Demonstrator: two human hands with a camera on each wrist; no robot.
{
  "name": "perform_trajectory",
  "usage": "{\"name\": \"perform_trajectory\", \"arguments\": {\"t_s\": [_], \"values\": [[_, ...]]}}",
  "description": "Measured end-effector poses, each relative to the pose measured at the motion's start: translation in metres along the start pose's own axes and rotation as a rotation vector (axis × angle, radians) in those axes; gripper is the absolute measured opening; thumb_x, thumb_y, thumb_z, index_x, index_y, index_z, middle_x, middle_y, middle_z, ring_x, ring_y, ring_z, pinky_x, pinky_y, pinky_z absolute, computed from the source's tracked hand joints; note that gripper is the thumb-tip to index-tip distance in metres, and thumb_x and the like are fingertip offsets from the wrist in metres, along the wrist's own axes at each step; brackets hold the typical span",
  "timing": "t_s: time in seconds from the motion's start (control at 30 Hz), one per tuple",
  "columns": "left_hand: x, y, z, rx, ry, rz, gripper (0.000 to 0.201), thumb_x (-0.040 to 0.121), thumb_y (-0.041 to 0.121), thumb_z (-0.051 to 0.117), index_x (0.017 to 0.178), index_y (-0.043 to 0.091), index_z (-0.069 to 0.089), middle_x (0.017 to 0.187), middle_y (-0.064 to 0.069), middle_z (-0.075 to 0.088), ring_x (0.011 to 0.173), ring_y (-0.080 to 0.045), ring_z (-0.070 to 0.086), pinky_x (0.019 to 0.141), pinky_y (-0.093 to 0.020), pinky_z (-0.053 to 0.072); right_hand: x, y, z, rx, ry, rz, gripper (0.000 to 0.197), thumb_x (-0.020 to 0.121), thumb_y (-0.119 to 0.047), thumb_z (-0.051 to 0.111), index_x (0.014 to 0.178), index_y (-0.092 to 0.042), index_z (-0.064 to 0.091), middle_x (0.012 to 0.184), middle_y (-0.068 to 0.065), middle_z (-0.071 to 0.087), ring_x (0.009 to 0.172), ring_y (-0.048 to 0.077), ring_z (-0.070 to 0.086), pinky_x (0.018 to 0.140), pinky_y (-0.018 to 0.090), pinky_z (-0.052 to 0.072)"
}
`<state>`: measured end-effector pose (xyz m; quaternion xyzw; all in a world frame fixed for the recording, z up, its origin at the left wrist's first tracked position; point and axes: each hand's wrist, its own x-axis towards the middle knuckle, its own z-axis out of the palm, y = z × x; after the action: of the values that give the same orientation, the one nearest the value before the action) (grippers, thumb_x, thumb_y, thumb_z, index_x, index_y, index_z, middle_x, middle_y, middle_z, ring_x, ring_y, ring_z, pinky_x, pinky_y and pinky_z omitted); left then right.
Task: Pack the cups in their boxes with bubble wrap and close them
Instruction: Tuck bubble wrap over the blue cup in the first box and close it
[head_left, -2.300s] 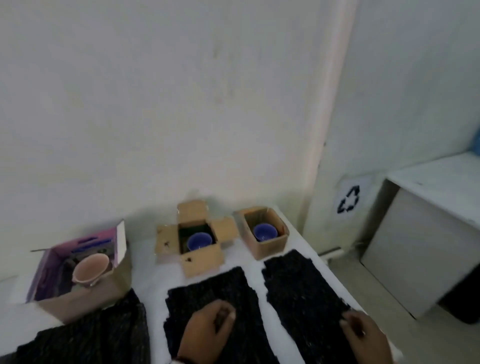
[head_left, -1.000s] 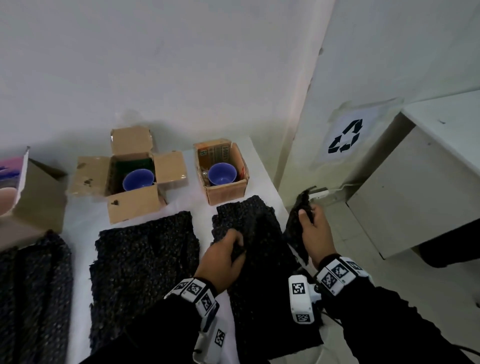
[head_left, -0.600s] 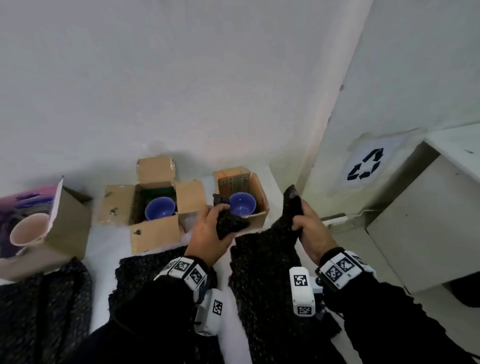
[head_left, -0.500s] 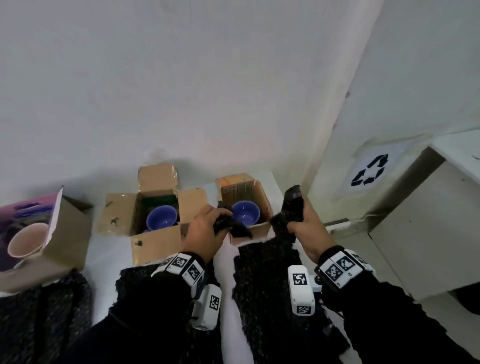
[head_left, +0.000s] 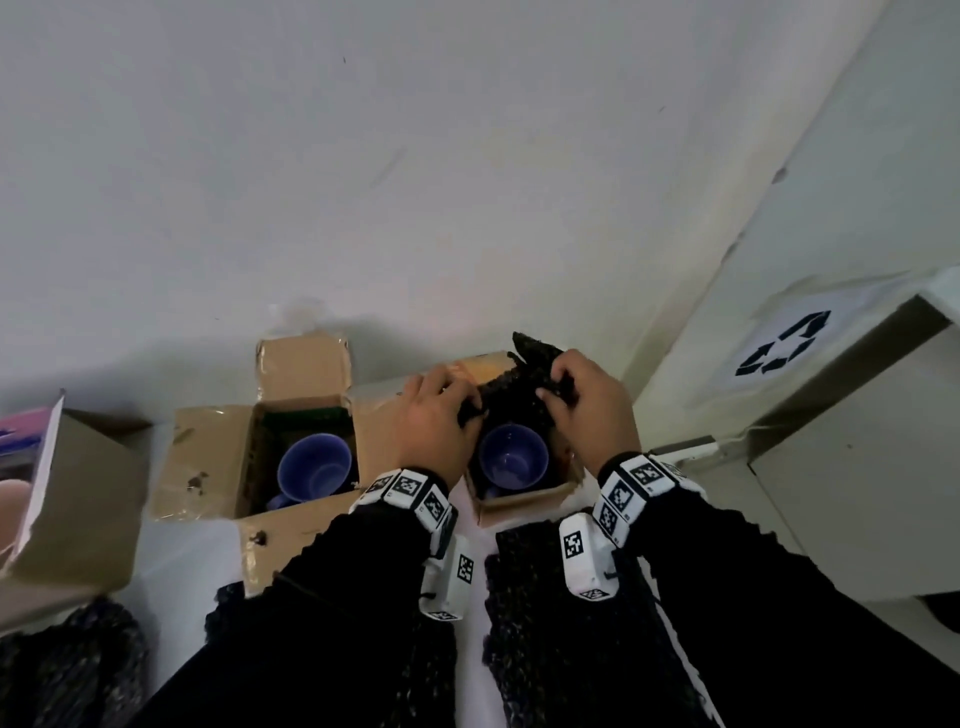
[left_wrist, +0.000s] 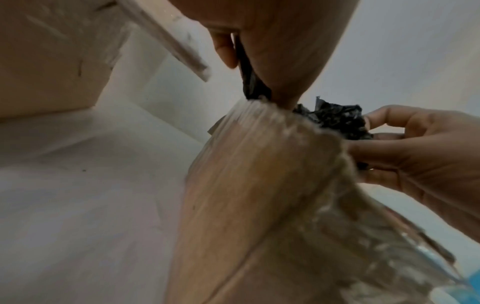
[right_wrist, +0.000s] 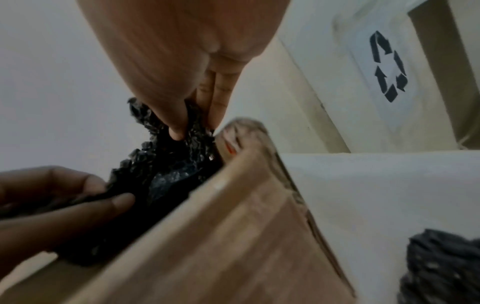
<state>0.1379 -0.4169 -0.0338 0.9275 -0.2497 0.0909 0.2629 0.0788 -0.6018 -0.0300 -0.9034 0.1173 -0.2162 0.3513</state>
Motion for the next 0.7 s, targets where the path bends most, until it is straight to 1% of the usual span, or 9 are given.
{"name": "perform_trajectory", "arguments": {"t_s": [0.07,0.13,0.23,0.3,0.37,0.43,0.53,0.6,0.7], "values": [[0.003,-0.007,0.005,0.087,-0.041,0.008,0.014,0.076,0.025,0.073,0.090,0.025,0.071,0.098,0.002,0.061,0.090,-0.026,0.052,0.069,-0.030,0.038,0.004,0.004,0.007,-0.124,-0.043,-0.068,0.020,0.078,-0.017,0.071,0.088,-0.020,0.055,0.082,-0.004,0.061,0.071,0.023,0.055,0.066,0.036,0.047],[0.003,-0.011,0.005,0.198,-0.087,0.066,0.020,0.078,0.034,0.068,0.097,0.031,0.073,0.098,0.005,0.062,0.093,-0.025,0.052,0.071,-0.036,0.043,0.005,0.006,0.012,-0.316,-0.084,-0.161,0.021,0.073,-0.021,0.073,0.088,-0.022,0.059,0.083,-0.004,0.066,0.082,0.025,0.053,0.073,0.039,0.041],[0.003,-0.012,0.000,0.297,-0.148,0.130,0.034,0.083,0.046,0.047,0.102,0.033,0.072,0.100,0.008,0.062,0.097,-0.024,0.049,0.077,-0.037,0.039,0.004,0.007,0.018,-0.556,-0.131,-0.273,0.019,0.072,-0.034,0.066,0.089,-0.026,0.063,0.085,-0.008,0.069,0.096,0.024,0.048,0.079,0.040,0.031],[0.003,-0.012,-0.002,0.338,-0.185,0.156,0.042,0.082,0.045,0.038,0.103,0.033,0.072,0.104,0.004,0.056,0.098,-0.025,0.045,0.078,-0.037,0.035,0.001,0.008,0.022,-0.661,-0.195,-0.323,0.023,0.074,-0.041,0.056,0.087,-0.025,0.067,0.083,-0.008,0.069,0.100,0.023,0.048,0.080,0.040,0.029],[0.002,-0.010,-0.003,0.335,-0.160,0.136,0.038,0.079,0.041,0.044,0.104,0.033,0.071,0.105,-0.001,0.052,0.096,-0.027,0.045,0.076,-0.036,0.035,0.000,0.008,0.026,-0.726,-0.232,-0.356,0.026,0.076,-0.040,0.052,0.085,-0.023,0.070,0.083,-0.007,0.068,0.101,0.023,0.048,0.081,0.040,0.029],[0.004,-0.007,-0.004,0.274,-0.123,0.077,0.031,0.079,0.031,0.056,0.109,0.027,0.065,0.103,-0.003,0.056,0.093,-0.028,0.051,0.072,-0.035,0.037,0.001,0.007,0.027,-0.727,-0.205,-0.364,0.021,0.076,-0.033,0.058,0.087,-0.021,0.070,0.093,-0.003,0.065,0.099,0.024,0.049,0.080,0.040,0.032],[0.009,-0.002,-0.004,0.109,-0.133,-0.004,0.019,0.079,0.017,0.064,0.097,0.019,0.060,0.092,-0.002,0.062,0.083,-0.027,0.056,0.066,-0.030,0.032,0.003,0.005,0.028,-0.668,-0.174,-0.348,0.031,0.071,-0.022,0.065,0.101,-0.020,0.060,0.107,0.001,0.057,0.098,0.026,0.050,0.080,0.039,0.034],[0.009,-0.004,-0.005,0.205,-0.148,0.040,0.008,0.083,0.023,0.062,0.091,0.022,0.064,0.090,0.002,0.065,0.088,-0.024,0.054,0.068,-0.031,0.033,0.003,0.007,0.028,-0.672,-0.182,-0.357,0.038,0.070,-0.019,0.067,0.107,-0.022,0.058,0.109,-0.001,0.059,0.103,0.024,0.051,0.084,0.038,0.032],[0.006,-0.007,-0.007,0.393,-0.167,0.133,0.024,0.092,0.041,0.049,0.091,0.029,0.070,0.094,0.010,0.066,0.098,-0.021,0.049,0.080,-0.035,0.038,0.000,0.010,0.028,-0.732,-0.177,-0.346,0.033,0.067,-0.018,0.068,0.100,-0.023,0.064,0.099,-0.004,0.068,0.111,0.024,0.052,0.087,0.041,0.027]]}}
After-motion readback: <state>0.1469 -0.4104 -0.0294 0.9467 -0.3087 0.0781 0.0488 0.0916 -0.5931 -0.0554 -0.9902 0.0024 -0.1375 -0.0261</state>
